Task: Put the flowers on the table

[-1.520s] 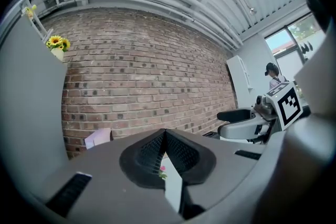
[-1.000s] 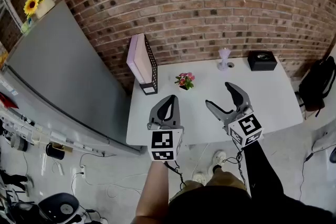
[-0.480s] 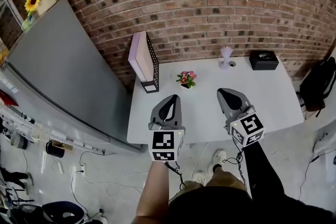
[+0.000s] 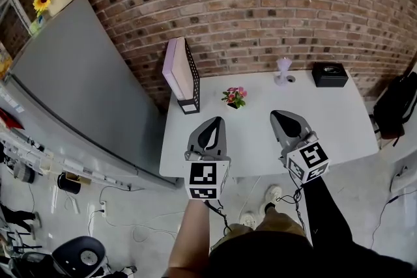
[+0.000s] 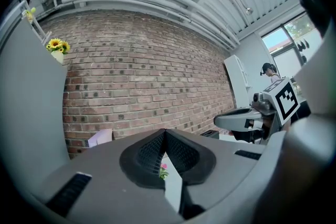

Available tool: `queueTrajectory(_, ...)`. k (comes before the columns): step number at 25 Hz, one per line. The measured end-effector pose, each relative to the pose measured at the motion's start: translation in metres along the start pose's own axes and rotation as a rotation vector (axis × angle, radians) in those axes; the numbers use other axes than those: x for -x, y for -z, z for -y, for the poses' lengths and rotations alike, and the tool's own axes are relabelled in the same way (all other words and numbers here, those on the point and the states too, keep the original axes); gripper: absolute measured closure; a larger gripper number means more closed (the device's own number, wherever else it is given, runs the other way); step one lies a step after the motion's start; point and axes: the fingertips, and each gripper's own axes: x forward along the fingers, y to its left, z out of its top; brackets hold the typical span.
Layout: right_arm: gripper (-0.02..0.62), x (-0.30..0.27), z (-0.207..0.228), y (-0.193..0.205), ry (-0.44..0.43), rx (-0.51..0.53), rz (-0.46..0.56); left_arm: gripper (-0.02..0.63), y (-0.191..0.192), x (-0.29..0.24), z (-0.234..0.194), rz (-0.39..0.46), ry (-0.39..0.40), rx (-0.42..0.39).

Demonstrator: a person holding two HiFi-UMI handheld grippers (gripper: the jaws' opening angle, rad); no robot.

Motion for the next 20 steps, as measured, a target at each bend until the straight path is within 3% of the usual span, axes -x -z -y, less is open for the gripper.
queueTrajectory(6,0.595,0.005,-0.003,-0.002,0.038,0.201,-0.029,0.600,-0.002,-0.003,0.003,0.009,0.020,-0.003)
queueTrajectory(20,0.595,0.004,0.007,-0.016,0.044,0.192,0.010,0.600,-0.006,-0.009,0.010,0.026,0.028,-0.008)
